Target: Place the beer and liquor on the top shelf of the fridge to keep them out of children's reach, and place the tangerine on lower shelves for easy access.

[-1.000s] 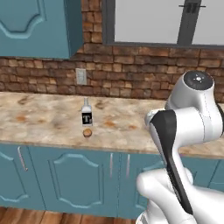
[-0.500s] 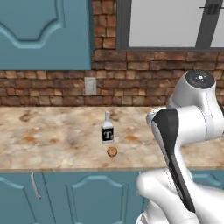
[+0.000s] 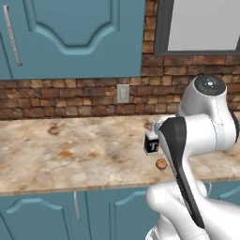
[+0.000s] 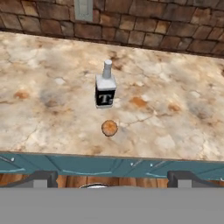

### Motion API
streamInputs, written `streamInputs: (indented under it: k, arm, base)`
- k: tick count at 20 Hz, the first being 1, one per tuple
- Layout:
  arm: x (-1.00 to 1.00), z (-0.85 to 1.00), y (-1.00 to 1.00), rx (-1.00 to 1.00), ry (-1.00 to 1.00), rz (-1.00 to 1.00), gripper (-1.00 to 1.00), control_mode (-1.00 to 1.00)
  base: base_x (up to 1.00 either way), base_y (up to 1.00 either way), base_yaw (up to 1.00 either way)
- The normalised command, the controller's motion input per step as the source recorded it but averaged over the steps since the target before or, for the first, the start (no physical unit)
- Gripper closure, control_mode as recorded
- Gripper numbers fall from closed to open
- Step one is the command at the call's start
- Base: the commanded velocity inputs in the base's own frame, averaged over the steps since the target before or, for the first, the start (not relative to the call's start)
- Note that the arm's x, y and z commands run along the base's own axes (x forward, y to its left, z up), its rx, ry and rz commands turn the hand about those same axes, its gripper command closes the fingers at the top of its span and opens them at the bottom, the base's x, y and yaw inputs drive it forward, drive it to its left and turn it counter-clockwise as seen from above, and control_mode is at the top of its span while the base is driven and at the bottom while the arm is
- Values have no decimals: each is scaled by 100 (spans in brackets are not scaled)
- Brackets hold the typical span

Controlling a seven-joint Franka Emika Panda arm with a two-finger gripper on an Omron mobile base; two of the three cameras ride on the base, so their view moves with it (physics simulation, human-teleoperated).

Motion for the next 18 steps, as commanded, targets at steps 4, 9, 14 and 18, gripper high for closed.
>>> streamInputs:
  k: [4, 9, 14, 18]
  arm:
    - [3, 0, 0, 0, 0, 0, -100, -100]
    - [2, -2, -1, 0, 0, 0, -100, -100]
    - [30, -27, 0, 1, -2, -1, -100, -100]
    - [41, -35, 0, 0, -11, -11, -100, -100]
  base:
    - [21, 7, -7]
    - [0, 0, 0]
    - [0, 0, 0]
    - [0, 0, 0]
